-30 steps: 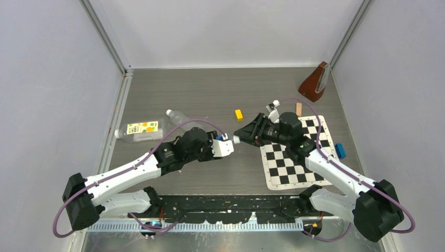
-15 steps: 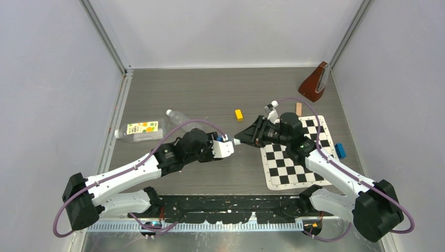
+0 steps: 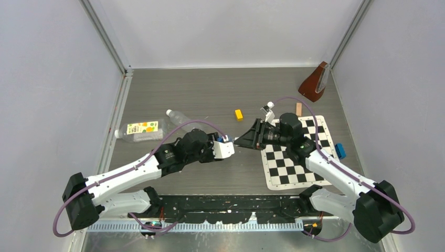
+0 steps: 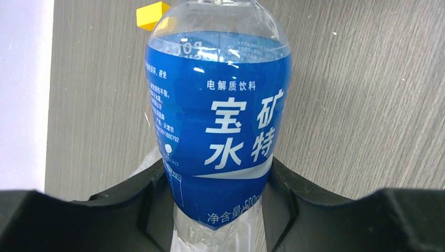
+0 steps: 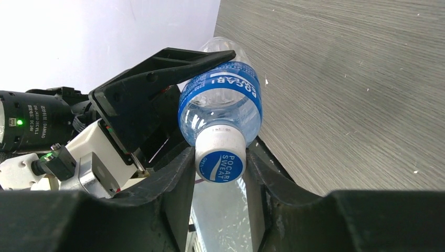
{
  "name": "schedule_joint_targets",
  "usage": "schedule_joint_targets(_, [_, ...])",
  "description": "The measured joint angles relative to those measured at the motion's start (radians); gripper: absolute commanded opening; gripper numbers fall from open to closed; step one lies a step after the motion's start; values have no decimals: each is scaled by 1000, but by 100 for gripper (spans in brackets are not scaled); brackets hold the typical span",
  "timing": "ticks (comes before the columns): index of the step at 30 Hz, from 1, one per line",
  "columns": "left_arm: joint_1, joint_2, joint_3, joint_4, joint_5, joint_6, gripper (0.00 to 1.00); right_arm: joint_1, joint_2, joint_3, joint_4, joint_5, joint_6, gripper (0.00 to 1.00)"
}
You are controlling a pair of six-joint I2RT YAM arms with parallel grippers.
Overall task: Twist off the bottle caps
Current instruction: Unscrew the bottle cap from the plastic bottle.
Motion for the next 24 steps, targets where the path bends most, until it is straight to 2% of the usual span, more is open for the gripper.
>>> schedule_joint_targets(2, [0, 0, 0, 2, 3, 0, 10, 0, -5, 0, -7, 0, -13, 40])
schedule_joint_targets(5, [0, 0, 0, 4, 7, 0, 10, 0, -11, 0, -13, 1, -19, 52])
schedule_joint_targets(9, [0, 1, 0, 3, 7, 0, 10, 2, -23, 0, -23, 5, -24, 57])
schedule_joint_targets(12, [0, 1, 0, 2, 6, 0, 10, 2, -43, 0, -31, 16, -27, 56])
schedule_joint_targets(15, [0, 1, 0, 2, 6, 0, 10, 2, -54, 0, -43, 27, -31, 51])
schedule_joint_targets(24, [0, 3, 0, 0, 6, 1, 10, 2, -55, 0, -60, 38, -34, 51])
